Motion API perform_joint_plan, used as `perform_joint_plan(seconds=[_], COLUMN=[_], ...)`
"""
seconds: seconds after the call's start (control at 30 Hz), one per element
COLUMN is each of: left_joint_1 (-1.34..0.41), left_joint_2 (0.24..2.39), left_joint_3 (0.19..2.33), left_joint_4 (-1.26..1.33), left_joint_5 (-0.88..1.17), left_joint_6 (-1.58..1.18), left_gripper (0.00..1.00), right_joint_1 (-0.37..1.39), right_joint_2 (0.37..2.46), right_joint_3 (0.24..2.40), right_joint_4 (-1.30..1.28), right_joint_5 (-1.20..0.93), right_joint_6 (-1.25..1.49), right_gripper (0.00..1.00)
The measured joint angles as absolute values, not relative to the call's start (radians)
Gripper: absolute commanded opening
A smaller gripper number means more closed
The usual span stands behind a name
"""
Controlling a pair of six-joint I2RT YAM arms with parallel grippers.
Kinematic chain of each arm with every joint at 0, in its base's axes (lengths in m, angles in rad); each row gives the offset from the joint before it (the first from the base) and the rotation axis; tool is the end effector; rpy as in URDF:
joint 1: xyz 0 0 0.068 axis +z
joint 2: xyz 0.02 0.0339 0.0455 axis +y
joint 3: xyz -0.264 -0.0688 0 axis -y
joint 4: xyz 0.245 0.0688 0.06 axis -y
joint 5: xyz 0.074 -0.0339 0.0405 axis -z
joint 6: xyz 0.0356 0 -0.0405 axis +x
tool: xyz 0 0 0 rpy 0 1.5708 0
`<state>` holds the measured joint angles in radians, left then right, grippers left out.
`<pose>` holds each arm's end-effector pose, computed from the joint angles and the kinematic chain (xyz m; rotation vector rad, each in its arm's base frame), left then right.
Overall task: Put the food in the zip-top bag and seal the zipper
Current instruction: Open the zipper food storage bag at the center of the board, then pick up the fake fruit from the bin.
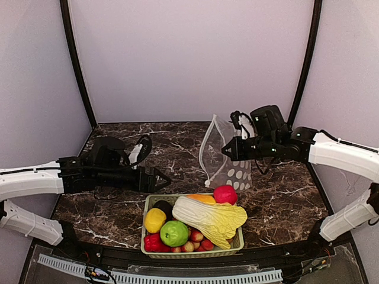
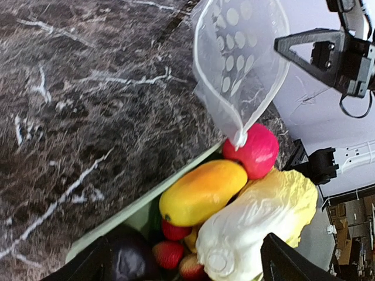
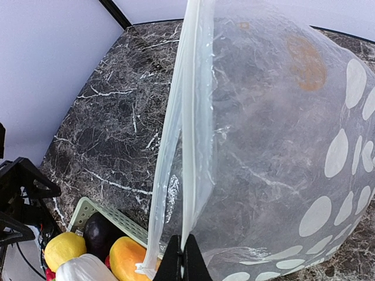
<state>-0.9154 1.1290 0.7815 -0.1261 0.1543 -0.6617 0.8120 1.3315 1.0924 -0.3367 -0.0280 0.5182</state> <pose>0.1511 -0.2056 0.2753 0.3877 2.2048 -1.0913 0.2068 0.2195 0.3106 -0.3473 2.2299 0.7812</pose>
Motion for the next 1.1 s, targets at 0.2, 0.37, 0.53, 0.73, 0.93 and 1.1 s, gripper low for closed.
perform_joint_plan(seconds=[0.2,0.37,0.53,0.73,0.93,1.1], left_joint_1=[-0.956,-0.970,-1.023,-1.052,-1.058,-1.078], left_joint_2=[0.990,0.922,0.929,0.975,0.993,1.012], left_joint_3=[0.758,0.754,0.745,0.736,0.724,0.715], left_joint_4=[-0.390,-0.536,-0.555,-0.521,-0.478,-0.463], left_joint_5=[0.069,0.055,0.087,0.128,0.154,0.163], left_joint_6=[-0.764,-0.843,-0.904,-0.945,-0.971,-0.991], left_gripper=[0.87,0.86,0.86,0.87,0.87,0.82], right_joint_1=[0.812,0.812,0.812,0.812,0.812,0.812], right_joint_2=[1.335,1.348,1.358,1.359,1.357,1.357], right_joint_3=[1.095,1.096,1.096,1.097,1.097,1.097], right_joint_4=[-0.337,-0.337,-0.337,-0.337,-0.337,-0.337], right_joint_5=[-0.026,-0.025,-0.025,-0.025,-0.022,-0.022], right_joint_6=[0.518,0.518,0.518,0.518,0.518,0.518], right_gripper=[0.00,0.00,0.00,0.00,0.00,0.00])
